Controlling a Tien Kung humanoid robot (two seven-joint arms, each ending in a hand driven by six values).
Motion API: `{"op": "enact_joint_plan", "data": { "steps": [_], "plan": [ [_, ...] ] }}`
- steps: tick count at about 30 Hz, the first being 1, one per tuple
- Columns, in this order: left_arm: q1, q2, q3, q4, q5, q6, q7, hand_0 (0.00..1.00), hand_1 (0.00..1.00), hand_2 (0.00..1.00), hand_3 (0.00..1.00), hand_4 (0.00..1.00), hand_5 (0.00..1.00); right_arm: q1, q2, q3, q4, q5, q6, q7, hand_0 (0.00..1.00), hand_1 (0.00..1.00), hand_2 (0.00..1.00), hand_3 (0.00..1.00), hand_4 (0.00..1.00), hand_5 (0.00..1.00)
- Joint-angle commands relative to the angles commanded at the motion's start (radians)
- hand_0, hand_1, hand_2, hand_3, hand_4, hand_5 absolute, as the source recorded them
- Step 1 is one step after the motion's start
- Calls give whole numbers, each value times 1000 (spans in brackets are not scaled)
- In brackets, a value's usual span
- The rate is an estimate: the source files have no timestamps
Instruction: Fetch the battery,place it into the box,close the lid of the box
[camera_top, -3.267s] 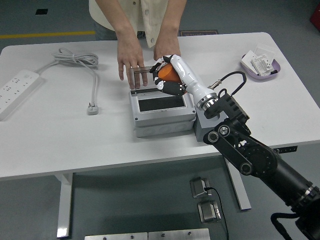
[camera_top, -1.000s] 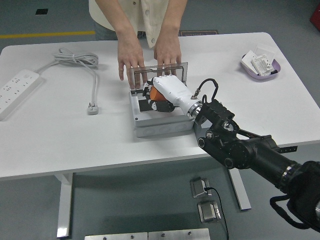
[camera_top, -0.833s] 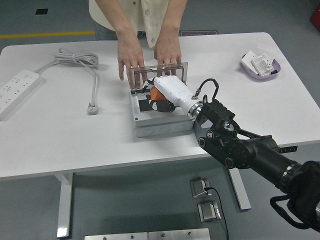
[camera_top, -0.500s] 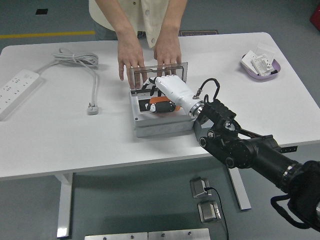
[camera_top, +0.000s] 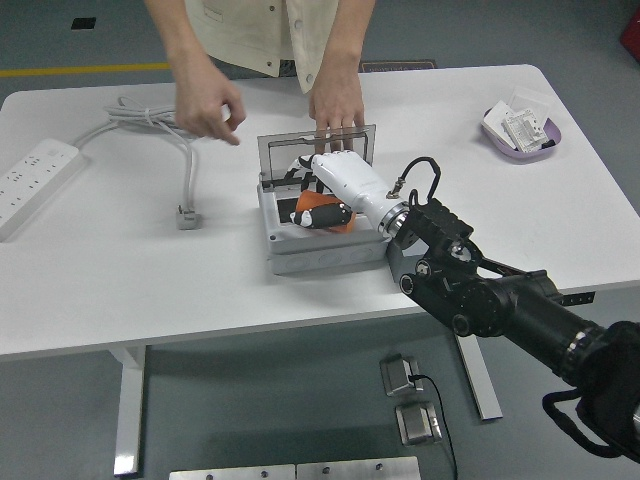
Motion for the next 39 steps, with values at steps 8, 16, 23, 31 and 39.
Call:
{"op": "enact_joint_plan", "data": {
  "steps": [8,16,23,31,39],
  "plan": [
    [-1,-1,0,0,-1,-2,-2,597,687,715,761,807,911,5,-17,-12,2,-1,6,1,261,372,477,614,900,496],
    [-1,0,2,0,-3,-4,0,595,685,712,760,806,911,28,-47,-37,0,8,16,3,260,372,475,613,902,500],
    [-1,-1,2,0,-4,-5,1,595,684,714,760,807,911,30,-53,-42,3,11,18,4,261,372,473,611,906,505],
    [0,-3,2,0,-4,-6,1,594,685,713,760,808,911,25,-53,-43,5,10,19,2,262,371,471,611,906,508],
    [3,-6,4,0,-4,-7,3,593,685,714,760,808,911,25,-56,-17,18,-6,21,-2,262,370,469,611,909,510]
  ]
}}
